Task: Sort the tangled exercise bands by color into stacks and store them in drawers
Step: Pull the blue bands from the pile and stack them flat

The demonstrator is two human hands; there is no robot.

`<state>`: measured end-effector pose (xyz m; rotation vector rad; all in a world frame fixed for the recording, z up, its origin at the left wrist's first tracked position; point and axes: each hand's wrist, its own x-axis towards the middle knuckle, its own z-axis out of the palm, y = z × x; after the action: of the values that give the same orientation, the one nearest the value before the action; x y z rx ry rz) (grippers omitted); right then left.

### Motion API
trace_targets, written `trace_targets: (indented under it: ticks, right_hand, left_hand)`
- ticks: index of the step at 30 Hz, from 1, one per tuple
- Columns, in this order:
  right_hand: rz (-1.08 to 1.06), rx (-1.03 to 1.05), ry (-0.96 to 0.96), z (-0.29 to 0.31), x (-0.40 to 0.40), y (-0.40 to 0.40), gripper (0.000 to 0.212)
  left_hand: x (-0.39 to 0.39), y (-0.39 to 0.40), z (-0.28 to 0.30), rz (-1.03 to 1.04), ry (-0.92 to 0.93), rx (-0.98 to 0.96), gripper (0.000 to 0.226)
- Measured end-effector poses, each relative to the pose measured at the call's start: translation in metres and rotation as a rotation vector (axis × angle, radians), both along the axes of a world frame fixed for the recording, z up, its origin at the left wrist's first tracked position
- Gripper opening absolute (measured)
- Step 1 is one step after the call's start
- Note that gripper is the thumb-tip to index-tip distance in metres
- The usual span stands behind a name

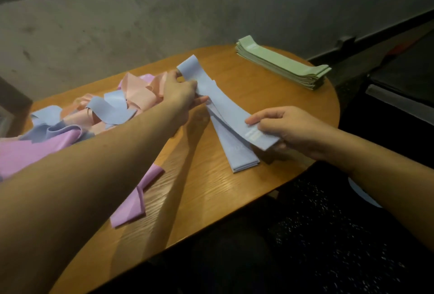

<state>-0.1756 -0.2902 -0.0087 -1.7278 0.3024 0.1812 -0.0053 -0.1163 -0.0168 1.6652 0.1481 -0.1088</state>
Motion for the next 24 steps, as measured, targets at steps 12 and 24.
trace_targets:
  ticks: [12, 24]
  right_hand:
    - [0.291, -0.194, -0.018, -0.012, 0.011, 0.007, 0.024]
    - [0.481, -0.718, -0.327, -0.035, 0.017, -0.013, 0.014]
  left_hand:
    - [0.02, -0.011, -0.009, -0.025, -0.133, 0.212, 0.034]
    - [0.033, -0.017, -0.03, -0.223, -0.347, 0.523, 0.025]
